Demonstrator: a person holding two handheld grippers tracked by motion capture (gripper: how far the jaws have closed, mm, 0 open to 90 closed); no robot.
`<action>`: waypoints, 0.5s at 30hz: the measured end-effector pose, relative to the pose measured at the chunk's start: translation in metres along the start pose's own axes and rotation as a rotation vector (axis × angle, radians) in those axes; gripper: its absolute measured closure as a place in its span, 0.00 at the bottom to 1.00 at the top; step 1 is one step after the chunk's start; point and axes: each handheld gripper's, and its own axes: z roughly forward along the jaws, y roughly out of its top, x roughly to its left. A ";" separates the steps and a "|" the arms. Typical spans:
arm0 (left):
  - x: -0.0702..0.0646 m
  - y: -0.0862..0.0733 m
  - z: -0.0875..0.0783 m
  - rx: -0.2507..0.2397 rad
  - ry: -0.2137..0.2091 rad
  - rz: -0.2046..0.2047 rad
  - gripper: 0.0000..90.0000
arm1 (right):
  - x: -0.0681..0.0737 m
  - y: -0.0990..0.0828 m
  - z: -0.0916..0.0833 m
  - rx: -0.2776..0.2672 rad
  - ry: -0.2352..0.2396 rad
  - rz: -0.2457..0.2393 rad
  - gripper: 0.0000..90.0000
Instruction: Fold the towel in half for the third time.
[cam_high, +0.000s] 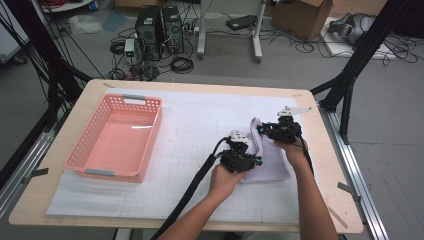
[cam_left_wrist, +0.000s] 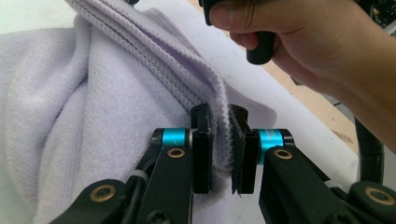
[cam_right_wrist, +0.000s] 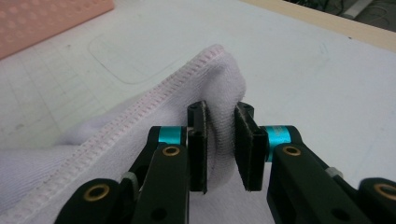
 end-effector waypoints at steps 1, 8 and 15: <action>-0.001 0.000 0.001 -0.002 0.002 0.000 0.88 | -0.001 -0.002 -0.001 0.000 -0.006 0.003 0.84; -0.003 0.001 -0.011 -0.055 0.011 0.070 0.48 | -0.011 -0.012 -0.015 -0.045 -0.055 0.107 0.67; 0.011 -0.001 -0.051 -0.165 0.070 0.122 0.38 | -0.014 -0.020 -0.035 -0.029 -0.103 0.173 0.62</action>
